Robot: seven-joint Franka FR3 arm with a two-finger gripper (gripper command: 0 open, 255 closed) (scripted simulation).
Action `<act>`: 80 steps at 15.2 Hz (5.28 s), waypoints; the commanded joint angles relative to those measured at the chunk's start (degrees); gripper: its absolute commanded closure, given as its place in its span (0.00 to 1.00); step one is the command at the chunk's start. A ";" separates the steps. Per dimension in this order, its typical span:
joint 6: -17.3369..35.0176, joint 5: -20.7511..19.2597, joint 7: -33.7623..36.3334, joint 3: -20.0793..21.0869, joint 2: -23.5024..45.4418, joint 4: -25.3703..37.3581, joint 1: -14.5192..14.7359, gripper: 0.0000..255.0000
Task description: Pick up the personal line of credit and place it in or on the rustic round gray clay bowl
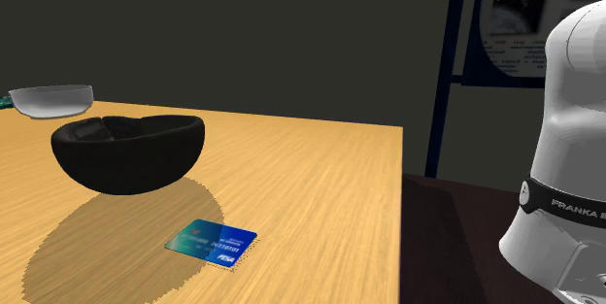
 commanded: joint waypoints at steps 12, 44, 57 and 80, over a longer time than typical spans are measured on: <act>19.11 8.50 12.38 10.20 5.66 -9.70 4.20 0.00; 61.55 -12.16 53.23 30.93 56.03 2.95 4.92 0.00; 61.69 -12.33 53.30 30.84 56.18 2.94 4.94 1.00; 48.37 -0.05 43.64 32.38 44.66 7.31 4.07 1.00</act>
